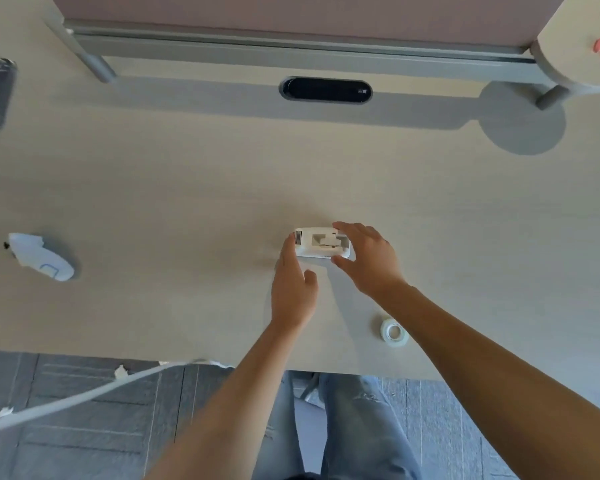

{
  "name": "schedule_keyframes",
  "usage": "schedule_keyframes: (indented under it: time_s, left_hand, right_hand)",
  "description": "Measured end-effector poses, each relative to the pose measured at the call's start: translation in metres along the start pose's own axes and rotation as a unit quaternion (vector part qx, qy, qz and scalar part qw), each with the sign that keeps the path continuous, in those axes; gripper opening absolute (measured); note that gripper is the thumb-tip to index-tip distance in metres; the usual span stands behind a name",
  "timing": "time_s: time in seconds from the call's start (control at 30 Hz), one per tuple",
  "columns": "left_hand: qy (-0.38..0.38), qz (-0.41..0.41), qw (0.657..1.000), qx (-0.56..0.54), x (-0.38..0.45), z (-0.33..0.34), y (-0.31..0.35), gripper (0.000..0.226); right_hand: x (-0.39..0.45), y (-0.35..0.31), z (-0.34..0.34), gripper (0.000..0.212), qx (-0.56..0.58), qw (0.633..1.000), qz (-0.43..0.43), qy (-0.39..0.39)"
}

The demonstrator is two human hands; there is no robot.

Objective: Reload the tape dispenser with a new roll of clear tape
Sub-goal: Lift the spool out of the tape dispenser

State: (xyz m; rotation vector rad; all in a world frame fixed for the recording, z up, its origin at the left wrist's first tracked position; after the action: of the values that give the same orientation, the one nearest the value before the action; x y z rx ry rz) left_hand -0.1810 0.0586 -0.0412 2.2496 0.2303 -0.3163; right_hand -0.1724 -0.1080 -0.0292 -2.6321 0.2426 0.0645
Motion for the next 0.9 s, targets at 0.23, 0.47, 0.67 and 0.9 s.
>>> schedule_keyframes:
  time_s: [0.23, 0.47, 0.67, 0.9]
  left_hand:
    - [0.054, 0.077, 0.996, 0.010, -0.021, 0.007, -0.032, 0.072]
    - [0.101, 0.147, 0.984, 0.001, -0.024, 0.022, -0.060, 0.072]
    - [0.142, 0.194, 0.970, 0.025, -0.029, 0.026, -0.074, 0.079]
    - [0.118, 0.326, 0.934, 0.090, -0.048, 0.033, -0.092, 0.091]
  right_hand:
    - [-0.029, 0.009, 0.016, 0.063, 0.015, 0.999, -0.042, 0.030]
    - [-0.041, 0.019, 0.026, 0.065, 0.039, 0.996, -0.039, 0.069]
    - [-0.053, 0.019, 0.028, 0.058, 0.028, 0.995, -0.037, 0.086]
    - [-0.078, 0.024, 0.046, 0.054, 0.029, 0.988, -0.054, 0.143]
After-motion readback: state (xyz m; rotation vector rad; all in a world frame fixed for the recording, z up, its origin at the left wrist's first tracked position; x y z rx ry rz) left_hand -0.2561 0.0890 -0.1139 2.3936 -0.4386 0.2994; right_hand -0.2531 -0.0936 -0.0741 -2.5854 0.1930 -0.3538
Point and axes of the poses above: each hand's wrist, its own x-axis towards the middle knuckle, its own z-axis out of the palm, y = z × x, the point moved 2 cm from there along x, towards the middle knuckle, and after that the axes turned 9 degrees about y, right-handed, at the moved point
